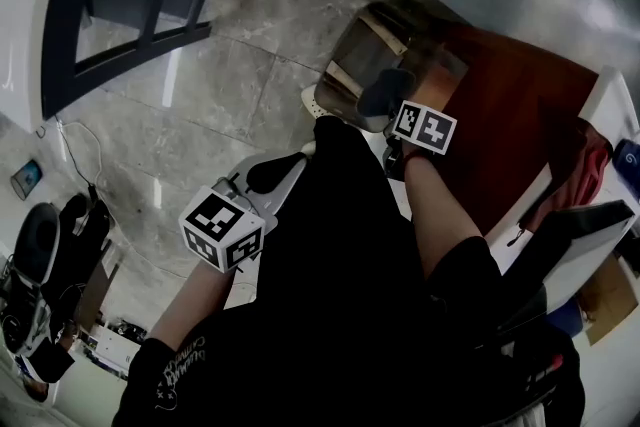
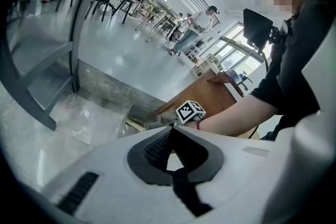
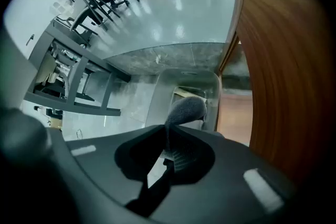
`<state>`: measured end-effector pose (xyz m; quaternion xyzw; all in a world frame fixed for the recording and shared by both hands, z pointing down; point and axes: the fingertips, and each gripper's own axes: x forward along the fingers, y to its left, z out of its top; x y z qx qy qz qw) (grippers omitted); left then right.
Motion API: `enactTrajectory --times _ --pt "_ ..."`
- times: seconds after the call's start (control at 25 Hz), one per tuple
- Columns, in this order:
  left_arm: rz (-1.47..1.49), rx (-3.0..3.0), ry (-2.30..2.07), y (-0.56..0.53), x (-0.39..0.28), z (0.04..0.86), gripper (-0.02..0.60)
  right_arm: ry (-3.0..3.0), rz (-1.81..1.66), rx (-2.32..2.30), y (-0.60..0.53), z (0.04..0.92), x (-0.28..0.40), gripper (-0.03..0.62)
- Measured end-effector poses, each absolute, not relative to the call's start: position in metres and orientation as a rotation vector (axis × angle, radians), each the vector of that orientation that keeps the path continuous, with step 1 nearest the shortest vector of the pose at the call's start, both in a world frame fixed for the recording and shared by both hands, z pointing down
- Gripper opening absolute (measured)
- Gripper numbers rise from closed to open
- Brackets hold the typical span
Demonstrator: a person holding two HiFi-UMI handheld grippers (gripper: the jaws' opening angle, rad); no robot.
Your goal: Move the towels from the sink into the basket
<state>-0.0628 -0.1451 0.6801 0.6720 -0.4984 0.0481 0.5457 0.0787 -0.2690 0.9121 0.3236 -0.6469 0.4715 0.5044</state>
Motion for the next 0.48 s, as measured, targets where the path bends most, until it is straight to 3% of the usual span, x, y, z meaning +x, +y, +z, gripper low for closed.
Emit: enactTrajectory --times 0.2,0.36,0.48 --pt "0.098 1.557 -1.182 -0.1448 -0.0669 0.6821 0.0 -1.636 1.147 0.762 -0.2724 0.9088 0.0662 0.042" --pt "0.096 1.553 -1.193 -0.1419 -0.0702 0.6813 0.0 -1.604 1.218 0.795 -0.2716 0.9152 0.0667 0.126" --pt "0.098 1.541 -1.202 -0.135 -0.0735 0.6843 0.0 -1.574 1.23 0.82 -0.2678 0.917 0.0678 0.113"
